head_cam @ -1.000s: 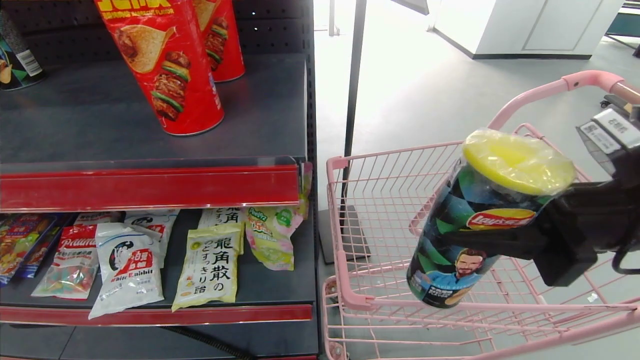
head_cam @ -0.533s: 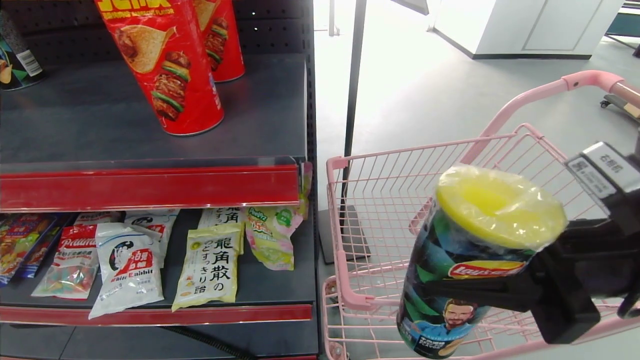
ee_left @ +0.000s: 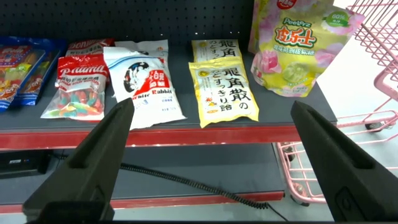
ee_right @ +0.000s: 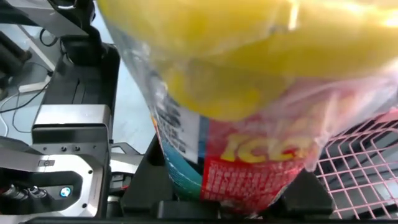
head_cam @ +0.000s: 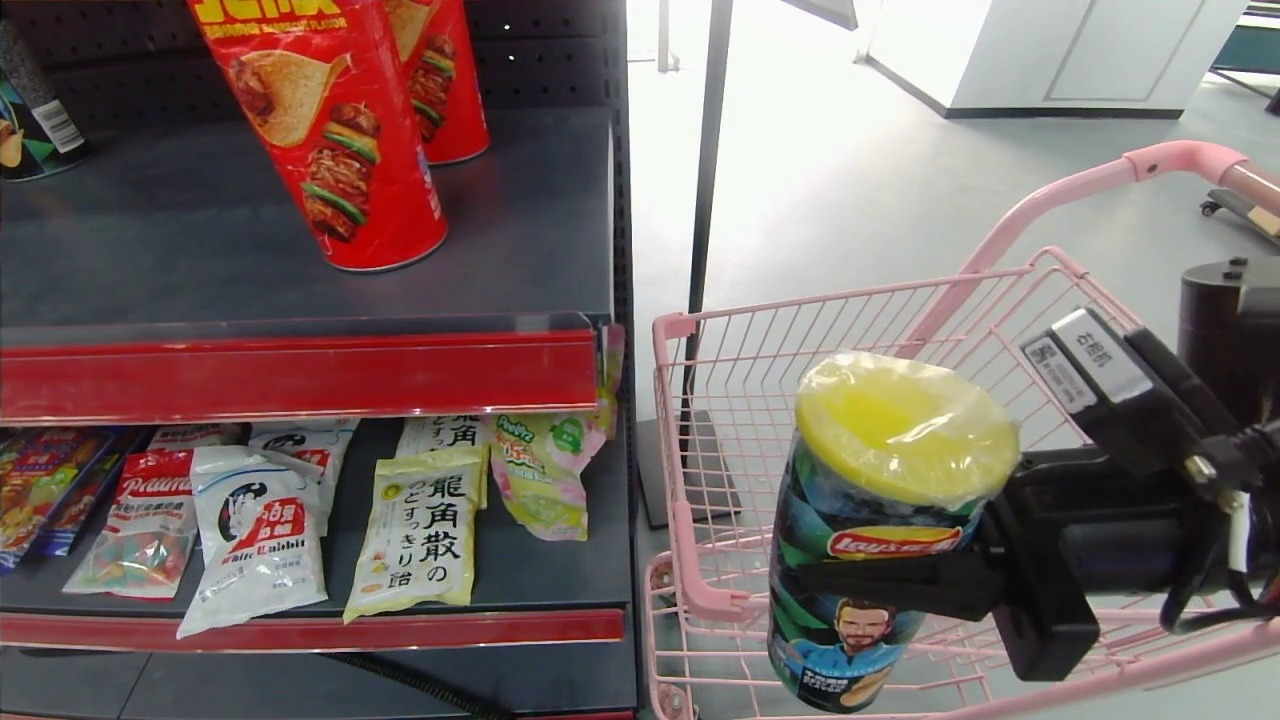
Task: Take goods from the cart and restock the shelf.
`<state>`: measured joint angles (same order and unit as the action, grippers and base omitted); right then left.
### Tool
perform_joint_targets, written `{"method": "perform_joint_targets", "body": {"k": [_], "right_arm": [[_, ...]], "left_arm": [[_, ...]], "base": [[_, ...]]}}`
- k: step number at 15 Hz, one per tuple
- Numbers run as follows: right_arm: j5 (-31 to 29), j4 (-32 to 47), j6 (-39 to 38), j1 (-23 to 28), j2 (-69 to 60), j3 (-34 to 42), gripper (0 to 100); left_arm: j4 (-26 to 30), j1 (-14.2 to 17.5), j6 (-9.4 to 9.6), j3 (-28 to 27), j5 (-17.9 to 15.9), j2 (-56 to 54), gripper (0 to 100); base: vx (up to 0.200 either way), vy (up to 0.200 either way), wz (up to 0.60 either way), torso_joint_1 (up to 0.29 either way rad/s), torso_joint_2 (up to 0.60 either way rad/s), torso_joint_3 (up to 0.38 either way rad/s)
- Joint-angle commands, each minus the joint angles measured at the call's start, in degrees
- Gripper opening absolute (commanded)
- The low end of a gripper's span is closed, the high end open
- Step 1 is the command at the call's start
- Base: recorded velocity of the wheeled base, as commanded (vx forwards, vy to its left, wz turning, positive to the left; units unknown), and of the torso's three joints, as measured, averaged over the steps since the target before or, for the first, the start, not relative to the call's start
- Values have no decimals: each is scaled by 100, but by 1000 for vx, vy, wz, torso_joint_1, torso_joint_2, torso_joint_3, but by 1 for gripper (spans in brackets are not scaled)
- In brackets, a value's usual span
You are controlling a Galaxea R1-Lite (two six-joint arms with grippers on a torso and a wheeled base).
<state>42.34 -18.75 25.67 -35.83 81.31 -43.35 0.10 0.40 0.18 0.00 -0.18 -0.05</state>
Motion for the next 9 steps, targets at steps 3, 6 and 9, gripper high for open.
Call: {"method": "perform_joint_targets", "body": {"k": [3, 6, 9], "right_arm": [[3, -6, -1, -3, 43, -60, 0], [3, -6, -1, -3, 16, -33, 0], [3, -6, -1, -3, -1, -42, 0]], "left_arm": [[-1, 4, -1, 0, 1, 5, 100], [-1, 4, -1, 0, -8, 5, 100], [-1, 4, -1, 0, 1, 5, 100]], "base": [[0, 0, 0, 0, 0, 0], [0, 0, 0, 0, 0, 0], [0, 0, 0, 68, -189, -125]]}}
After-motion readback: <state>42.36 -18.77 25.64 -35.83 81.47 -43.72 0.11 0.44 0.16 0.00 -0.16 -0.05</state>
